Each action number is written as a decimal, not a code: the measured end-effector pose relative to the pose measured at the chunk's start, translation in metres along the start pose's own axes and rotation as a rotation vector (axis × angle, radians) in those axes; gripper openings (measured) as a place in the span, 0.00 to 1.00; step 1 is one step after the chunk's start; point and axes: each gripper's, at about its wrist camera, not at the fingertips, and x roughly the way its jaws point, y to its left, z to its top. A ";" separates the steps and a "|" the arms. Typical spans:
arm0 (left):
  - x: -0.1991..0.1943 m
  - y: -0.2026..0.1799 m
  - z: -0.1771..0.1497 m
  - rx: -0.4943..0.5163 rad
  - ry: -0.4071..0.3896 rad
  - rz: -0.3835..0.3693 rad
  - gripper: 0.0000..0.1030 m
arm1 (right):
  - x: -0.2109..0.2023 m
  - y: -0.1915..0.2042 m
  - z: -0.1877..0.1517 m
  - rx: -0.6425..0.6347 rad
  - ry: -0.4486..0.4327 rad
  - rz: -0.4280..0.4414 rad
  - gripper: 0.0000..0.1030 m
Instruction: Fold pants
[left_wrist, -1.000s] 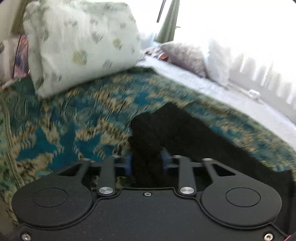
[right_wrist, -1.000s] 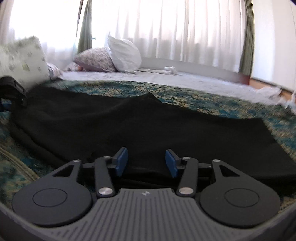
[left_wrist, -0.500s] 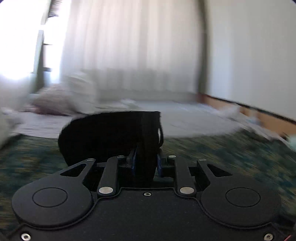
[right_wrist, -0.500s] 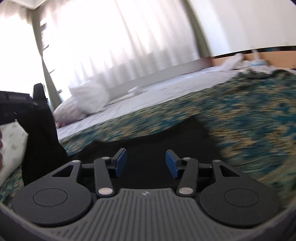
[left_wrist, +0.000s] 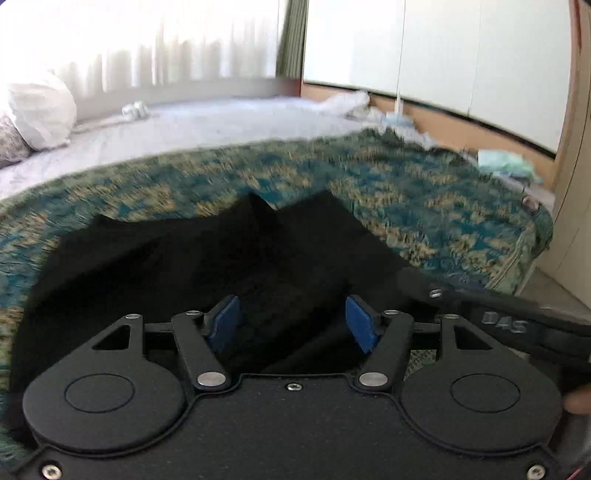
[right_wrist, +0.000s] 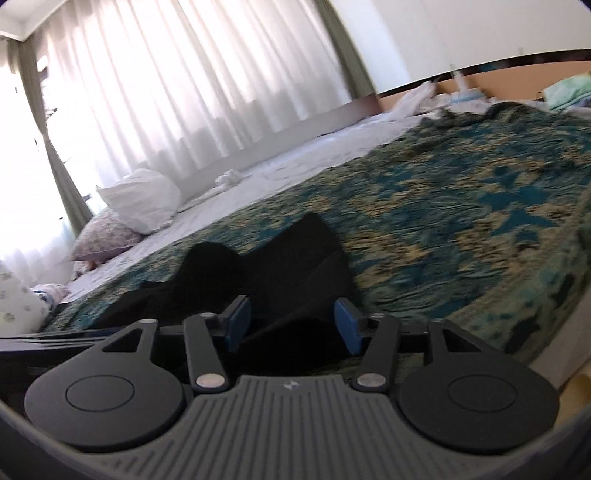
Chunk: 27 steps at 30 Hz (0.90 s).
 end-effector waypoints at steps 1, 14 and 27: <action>-0.012 0.006 -0.002 -0.010 -0.018 0.016 0.63 | 0.001 0.005 -0.001 -0.007 0.000 0.022 0.72; -0.046 0.119 -0.041 -0.311 -0.020 0.489 0.56 | 0.069 0.081 -0.019 -0.178 0.120 -0.082 0.82; -0.054 0.101 -0.048 -0.310 -0.052 0.402 0.54 | 0.053 0.091 0.015 -0.217 -0.023 -0.071 0.25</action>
